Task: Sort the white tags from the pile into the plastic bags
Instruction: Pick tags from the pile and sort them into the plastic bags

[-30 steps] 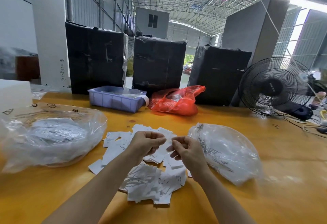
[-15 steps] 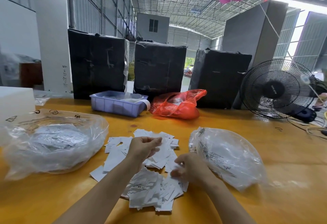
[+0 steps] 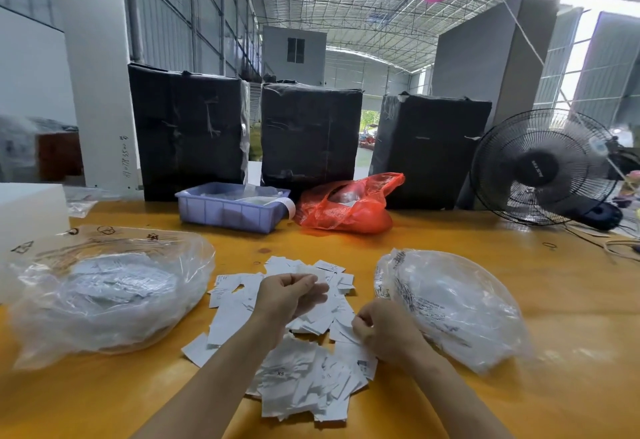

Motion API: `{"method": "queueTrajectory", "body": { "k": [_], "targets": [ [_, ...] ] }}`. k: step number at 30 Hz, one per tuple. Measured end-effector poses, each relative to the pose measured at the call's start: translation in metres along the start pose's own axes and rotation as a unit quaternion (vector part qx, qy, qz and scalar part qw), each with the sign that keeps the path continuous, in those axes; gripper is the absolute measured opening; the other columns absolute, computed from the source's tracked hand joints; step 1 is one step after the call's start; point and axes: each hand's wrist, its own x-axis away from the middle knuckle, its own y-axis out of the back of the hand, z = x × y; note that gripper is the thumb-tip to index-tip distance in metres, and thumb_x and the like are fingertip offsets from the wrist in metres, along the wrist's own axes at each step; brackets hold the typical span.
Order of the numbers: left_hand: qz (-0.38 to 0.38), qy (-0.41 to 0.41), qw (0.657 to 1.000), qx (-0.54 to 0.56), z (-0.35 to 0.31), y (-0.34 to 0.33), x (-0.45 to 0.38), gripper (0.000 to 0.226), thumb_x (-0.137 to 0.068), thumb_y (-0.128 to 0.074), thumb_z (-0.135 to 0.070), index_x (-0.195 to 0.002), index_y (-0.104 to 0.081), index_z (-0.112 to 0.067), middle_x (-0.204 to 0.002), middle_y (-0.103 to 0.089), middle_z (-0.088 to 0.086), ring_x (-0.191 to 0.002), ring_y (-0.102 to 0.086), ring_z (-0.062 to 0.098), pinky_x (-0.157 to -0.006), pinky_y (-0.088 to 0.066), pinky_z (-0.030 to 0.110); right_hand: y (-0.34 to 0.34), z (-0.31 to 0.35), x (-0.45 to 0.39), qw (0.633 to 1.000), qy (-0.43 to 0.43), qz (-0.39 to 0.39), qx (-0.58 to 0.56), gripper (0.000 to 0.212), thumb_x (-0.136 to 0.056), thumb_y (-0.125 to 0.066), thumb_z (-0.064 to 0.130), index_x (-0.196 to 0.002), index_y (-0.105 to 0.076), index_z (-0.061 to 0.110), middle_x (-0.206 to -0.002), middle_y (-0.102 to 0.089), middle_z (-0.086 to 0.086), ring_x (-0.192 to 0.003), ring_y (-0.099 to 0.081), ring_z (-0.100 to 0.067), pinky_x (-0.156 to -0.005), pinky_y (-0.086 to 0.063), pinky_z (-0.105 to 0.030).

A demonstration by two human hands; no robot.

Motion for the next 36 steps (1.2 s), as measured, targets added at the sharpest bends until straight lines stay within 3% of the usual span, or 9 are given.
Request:
{"method": "queueTrajectory", "body": {
  "k": [3,7,12,20,24,27,30,33,36],
  "targets": [
    [0.019,0.004,1.0,0.007,0.002,-0.006,0.0,0.013,-0.089,-0.063,-0.009,-0.093,-0.067,0.002,-0.082,-0.074,0.013,-0.068,-0.072,0.018,-0.053,-0.052,0.017,-0.004,0.002,0.003,0.999,0.007,-0.036,0.028,0.032,-0.094,-0.046,0.021,-0.066,-0.058,0.01,-0.063,-0.053,-0.006,-0.055,-0.041,-0.014,-0.055,-0.038,-0.032],
    [0.047,0.019,0.998,0.035,0.008,-0.014,0.001,0.016,-0.088,-0.064,-0.011,-0.094,-0.067,0.005,-0.085,-0.074,0.016,-0.07,-0.072,0.02,-0.056,-0.054,0.019,-0.006,0.0,0.004,0.997,0.006,-0.075,0.028,0.028,-0.098,-0.047,0.033,-0.092,-0.066,0.012,-0.088,-0.066,-0.003,-0.077,-0.056,-0.014,-0.072,-0.047,-0.026],
    [0.038,0.008,0.998,0.044,0.011,-0.012,-0.004,0.019,-0.088,-0.065,-0.014,-0.093,-0.067,0.004,-0.084,-0.074,0.014,-0.072,-0.072,0.02,-0.056,-0.053,0.017,-0.002,-0.003,0.004,0.999,0.007,-0.053,-0.009,0.014,-0.088,-0.065,0.023,-0.095,-0.068,0.011,-0.092,-0.068,-0.002,-0.081,-0.058,-0.012,-0.072,-0.047,-0.019],
    [0.003,0.009,0.999,0.034,0.016,-0.003,-0.01,0.018,-0.089,-0.064,-0.011,-0.09,-0.068,0.006,-0.083,-0.074,0.015,-0.072,-0.072,0.022,-0.059,-0.055,0.019,-0.006,-0.005,0.005,0.99,-0.011,-0.124,-0.067,0.016,-0.087,-0.057,0.006,-0.096,-0.069,0.012,-0.086,-0.07,-0.002,-0.077,-0.062,-0.013,-0.067,-0.049,-0.024],
    [0.011,-0.002,1.0,0.029,0.009,-0.003,-0.009,0.017,-0.088,-0.064,-0.011,-0.088,-0.068,0.006,-0.083,-0.074,0.016,-0.073,-0.072,0.023,-0.058,-0.054,0.019,0.0,0.001,0.003,0.954,-0.011,-0.23,-0.194,0.016,-0.082,-0.064,0.001,-0.081,-0.063,0.016,-0.07,-0.066,0.004,-0.066,-0.062,-0.012,-0.056,-0.051,-0.026],
    [0.002,-0.007,0.999,0.041,0.002,0.003,-0.009,0.016,-0.088,-0.064,-0.011,-0.087,-0.068,0.004,-0.084,-0.074,0.016,-0.075,-0.073,0.024,-0.06,-0.056,0.021,0.007,0.007,0.004,0.881,-0.066,-0.208,-0.421,0.02,-0.081,-0.067,-0.003,-0.091,-0.061,0.014,-0.078,-0.071,-0.004,-0.071,-0.069,-0.018,-0.058,-0.056,-0.025],
    [-0.008,-0.007,0.999,0.043,-0.001,0.012,-0.01,0.014,-0.087,-0.065,-0.011,-0.087,-0.068,0.003,-0.084,-0.074,0.014,-0.075,-0.073,0.022,-0.06,-0.056,0.02,0.009,0.014,0.004,0.826,-0.096,-0.169,-0.529,0.027,-0.081,-0.068,-0.004,-0.098,-0.057,0.014,-0.078,-0.073,-0.011,-0.067,-0.07,-0.023,-0.061,-0.056,-0.028],
    [-0.006,-0.001,0.999,0.042,-0.002,0.015,-0.01,0.012,-0.086,-0.066,-0.01,-0.087,-0.068,0.001,-0.084,-0.074,0.013,-0.075,-0.073,0.022,-0.062,-0.055,0.021,0.01,0.019,0.006,0.824,-0.105,-0.149,-0.536,0.038,-0.078,-0.071,-0.002,-0.104,-0.052,0.019,-0.082,-0.073,-0.012,-0.075,-0.071,-0.025,-0.071,-0.057,-0.033],
    [0.007,0.004,0.999,0.046,-0.002,0.013,-0.008,0.013,-0.085,-0.067,-0.009,-0.09,-0.068,0.003,-0.084,-0.075,0.013,-0.074,-0.073,0.021,-0.059,-0.054,0.02,0.011,0.022,0.008,0.836,-0.105,-0.137,-0.521,0.048,-0.076,-0.073,-0.002,-0.107,-0.048,0.024,-0.08,-0.074,-0.01,-0.077,-0.07,-0.023,-0.067,-0.056,-0.027]
  ]
}}
